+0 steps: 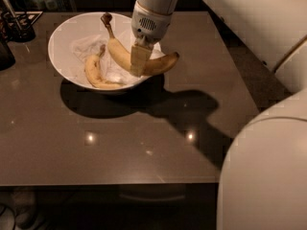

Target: Pick banana from white bowl

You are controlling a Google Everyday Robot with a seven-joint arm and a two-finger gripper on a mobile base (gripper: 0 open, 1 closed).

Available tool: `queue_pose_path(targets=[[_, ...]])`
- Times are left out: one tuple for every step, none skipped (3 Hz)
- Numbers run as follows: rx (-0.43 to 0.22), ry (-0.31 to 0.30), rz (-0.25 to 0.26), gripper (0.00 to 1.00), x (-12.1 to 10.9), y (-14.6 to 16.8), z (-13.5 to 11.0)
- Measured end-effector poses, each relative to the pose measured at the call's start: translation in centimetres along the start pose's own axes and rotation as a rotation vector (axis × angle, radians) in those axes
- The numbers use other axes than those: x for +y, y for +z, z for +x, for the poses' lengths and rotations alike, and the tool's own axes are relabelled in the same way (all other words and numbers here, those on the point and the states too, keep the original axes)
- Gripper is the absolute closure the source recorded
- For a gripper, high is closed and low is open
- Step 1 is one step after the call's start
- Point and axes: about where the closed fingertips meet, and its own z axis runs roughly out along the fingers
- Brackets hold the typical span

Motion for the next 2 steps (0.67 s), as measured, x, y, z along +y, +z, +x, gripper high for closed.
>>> queue_pose_path(targets=[[0.003,-0.011,0.009,1.00,-0.2,0.2,-0.4],[-0.006,0.012,0.010,1.00,1.3,-0.8,0.2]])
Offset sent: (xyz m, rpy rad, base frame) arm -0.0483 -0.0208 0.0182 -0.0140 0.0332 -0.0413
